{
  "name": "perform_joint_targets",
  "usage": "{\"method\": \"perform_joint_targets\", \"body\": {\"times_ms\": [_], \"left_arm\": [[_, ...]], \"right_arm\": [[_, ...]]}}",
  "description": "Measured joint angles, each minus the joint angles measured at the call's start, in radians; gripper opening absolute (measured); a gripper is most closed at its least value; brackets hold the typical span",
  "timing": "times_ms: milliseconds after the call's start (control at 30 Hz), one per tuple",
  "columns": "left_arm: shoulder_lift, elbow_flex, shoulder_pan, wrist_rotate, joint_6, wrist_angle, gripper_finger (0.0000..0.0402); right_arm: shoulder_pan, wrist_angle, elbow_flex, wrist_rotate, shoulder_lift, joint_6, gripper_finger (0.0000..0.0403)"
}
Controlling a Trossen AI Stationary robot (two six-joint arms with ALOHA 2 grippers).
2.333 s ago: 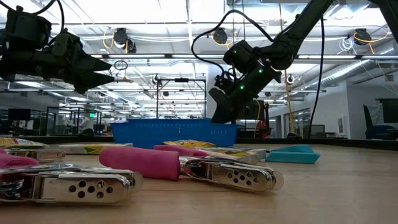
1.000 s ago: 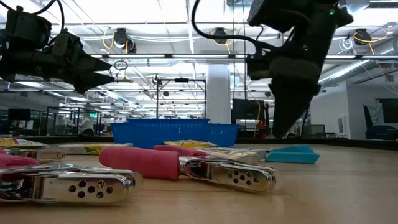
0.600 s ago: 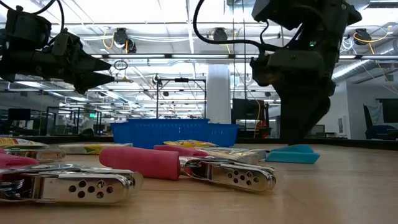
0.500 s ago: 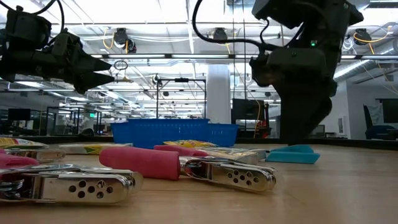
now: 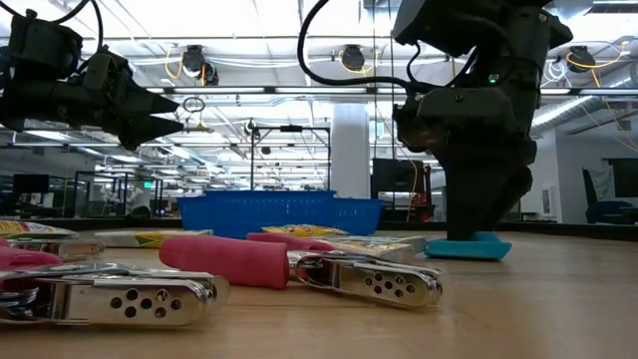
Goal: Pick & Place School Supplies
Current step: Put the blue eraser into the top right blue bin
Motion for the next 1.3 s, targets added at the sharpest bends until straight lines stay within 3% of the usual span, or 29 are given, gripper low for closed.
{"method": "perform_joint_targets", "body": {"times_ms": [533, 967, 1300], "left_arm": [[0.000, 0.000, 0.000, 0.000, 0.000, 0.000, 0.0294], [0.000, 0.000, 0.000, 0.000, 0.000, 0.000, 0.0294], [0.000, 0.000, 0.000, 0.000, 0.000, -0.002, 0.0294]], "right_arm": [[-0.001, 0.026, -0.003, -0.004, -0.003, -0.129, 0.0088], [-0.022, -0.001, -0.007, 0.021, -0.144, -0.226, 0.0090], [-0.048, -0.033, -0.008, 0.034, -0.164, -0.273, 0.0090]]}}
